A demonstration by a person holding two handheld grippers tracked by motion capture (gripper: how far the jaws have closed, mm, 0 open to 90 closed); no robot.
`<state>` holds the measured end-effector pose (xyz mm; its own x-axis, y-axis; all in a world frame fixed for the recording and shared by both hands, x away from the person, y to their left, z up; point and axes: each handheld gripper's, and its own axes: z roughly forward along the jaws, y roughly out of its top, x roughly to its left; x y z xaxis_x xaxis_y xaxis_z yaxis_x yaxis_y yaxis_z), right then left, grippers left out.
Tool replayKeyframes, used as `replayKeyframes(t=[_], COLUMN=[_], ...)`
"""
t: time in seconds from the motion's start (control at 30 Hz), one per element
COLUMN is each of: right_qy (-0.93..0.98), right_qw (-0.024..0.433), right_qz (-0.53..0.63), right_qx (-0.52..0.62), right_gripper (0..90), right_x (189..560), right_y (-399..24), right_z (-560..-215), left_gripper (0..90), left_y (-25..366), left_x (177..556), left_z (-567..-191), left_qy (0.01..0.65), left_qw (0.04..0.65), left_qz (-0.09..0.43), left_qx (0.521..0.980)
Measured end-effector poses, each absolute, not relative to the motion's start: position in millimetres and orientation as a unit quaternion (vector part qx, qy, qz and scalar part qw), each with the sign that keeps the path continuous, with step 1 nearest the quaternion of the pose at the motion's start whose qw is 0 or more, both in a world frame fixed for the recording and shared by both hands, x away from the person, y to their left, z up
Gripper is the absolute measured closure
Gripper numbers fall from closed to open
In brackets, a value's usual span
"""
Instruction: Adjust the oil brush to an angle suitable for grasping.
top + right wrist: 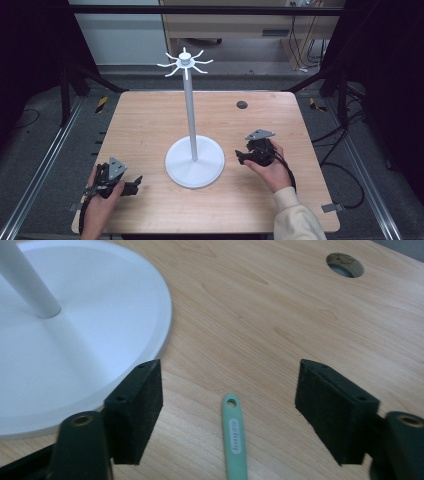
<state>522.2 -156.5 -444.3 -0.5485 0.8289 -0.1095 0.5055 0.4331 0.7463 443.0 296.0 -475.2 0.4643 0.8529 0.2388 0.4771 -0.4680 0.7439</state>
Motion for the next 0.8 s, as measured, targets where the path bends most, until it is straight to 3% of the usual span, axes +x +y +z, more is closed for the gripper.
replayKeyframes(t=[0.07,0.1,0.2,0.27,0.33,0.5,0.6,0.8], right_qy=[0.82,0.828,0.835,0.839,0.847,0.85,0.853,0.865], right_qw=[0.234,0.224,0.212,0.207,0.198,0.19,0.182,0.175], right_qz=[0.334,0.331,0.326,0.323,0.305,0.29,0.28,0.253], right_qx=[0.402,0.394,0.389,0.386,0.388,0.397,0.4,0.396], right_gripper=[33.7,42.4,54.9,58.0,68.7,83.3,89.4,90.0], right_x=[521.9,521.8,522.0,522.3,523.8,526.8,528.8,535.5], right_y=[-153.0,-151.0,-150.0,-150.3,-150.8,-154.4,-155.5,-151.2], right_z=[-446.2,-447.8,-449.6,-450.3,-453.8,-457.1,-460.9,-471.6], left_gripper=[3.0,3.0,3.0,3.0,3.0,3.0,3.0,3.0], left_y=[295.9,295.7,294.9,294.7,294.5,294.2,293.6,292.4], left_x=[443.1,443.1,442.9,443.0,443.1,443.1,443.0,443.2], left_z=[-475.3,-475.3,-475.3,-475.5,-475.6,-475.8,-475.8,-476.4], left_qy=[0.416,0.415,0.413,0.413,0.413,0.413,0.41,0.409], left_qw=[0.305,0.305,0.304,0.303,0.303,0.302,0.299,0.3], left_qz=[0.307,0.308,0.307,0.307,0.307,0.308,0.308,0.308], left_qx=[0.8,0.8,0.802,0.802,0.802,0.802,0.805,0.805])
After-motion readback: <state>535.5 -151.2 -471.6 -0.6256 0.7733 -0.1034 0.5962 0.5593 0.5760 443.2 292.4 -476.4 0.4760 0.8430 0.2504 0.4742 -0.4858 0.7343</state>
